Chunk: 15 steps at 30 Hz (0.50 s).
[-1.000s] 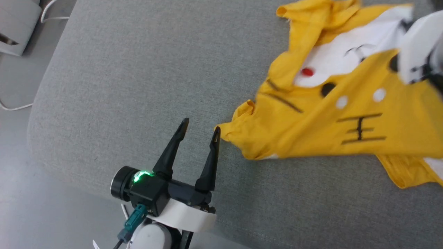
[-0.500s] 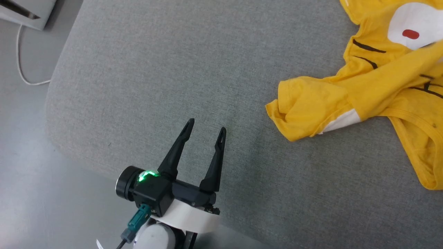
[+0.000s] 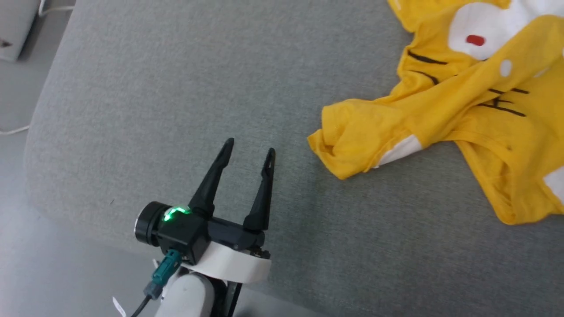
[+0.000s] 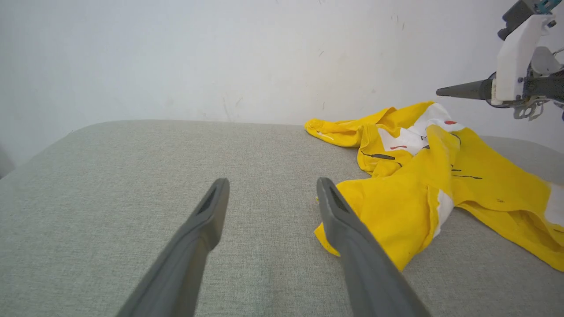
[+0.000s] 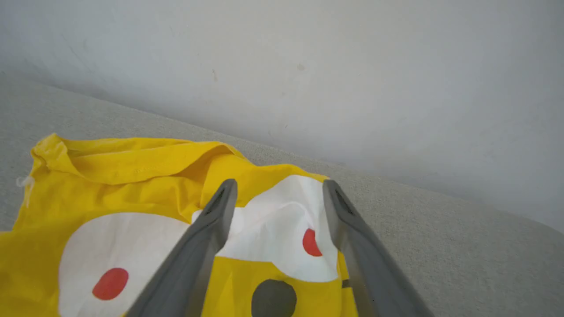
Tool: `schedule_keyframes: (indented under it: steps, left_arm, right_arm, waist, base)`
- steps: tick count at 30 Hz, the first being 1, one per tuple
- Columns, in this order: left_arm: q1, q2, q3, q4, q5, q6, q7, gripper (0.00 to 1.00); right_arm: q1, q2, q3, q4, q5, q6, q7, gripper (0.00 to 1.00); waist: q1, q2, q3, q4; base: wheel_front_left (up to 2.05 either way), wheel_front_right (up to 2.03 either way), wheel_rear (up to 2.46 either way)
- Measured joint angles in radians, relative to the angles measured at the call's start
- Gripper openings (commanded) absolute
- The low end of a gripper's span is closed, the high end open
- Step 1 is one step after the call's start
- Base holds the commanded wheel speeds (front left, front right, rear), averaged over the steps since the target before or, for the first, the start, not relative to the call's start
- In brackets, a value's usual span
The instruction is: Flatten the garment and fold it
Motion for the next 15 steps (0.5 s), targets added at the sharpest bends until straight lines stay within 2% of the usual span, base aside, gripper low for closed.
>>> schedule_keyframes:
  steps: [4, 10, 12, 15]
  left_arm:
    - [0.005, 0.000, 0.027, 0.001, 0.017, -0.004, 0.000, 1.00]
    - [0.044, 0.001, 0.060, -0.007, 0.029, -0.007, 0.000, 1.00]
    - [0.055, 0.001, 0.071, -0.016, 0.033, -0.007, 0.000, 1.00]
    - [0.081, 0.001, 0.087, -0.023, 0.034, -0.015, 0.000, 1.00]
  right_arm:
    - [0.056, 0.017, 0.022, -0.130, 0.104, 0.000, -0.011, 1.00]
    - [0.307, 0.049, -0.007, -0.425, 0.201, 0.000, -0.057, 1.00]
    - [0.411, 0.078, -0.036, -0.535, 0.200, 0.000, -0.095, 1.00]
    - [0.578, 0.156, -0.078, -0.658, 0.181, 0.000, -0.156, 1.00]
  waist:
    - [-0.0001, 0.0000, -0.036, -0.032]
    - [-0.0002, 0.0000, -0.097, -0.081]
    - [-0.0003, 0.0000, -0.116, -0.098]
    - [-0.0002, 0.0000, -0.142, -0.125]
  base:
    - [0.00, 0.00, 0.00]
    - [0.00, 0.00, 0.00]
    - [0.00, 0.00, 0.00]
    - [0.00, 0.00, 0.00]
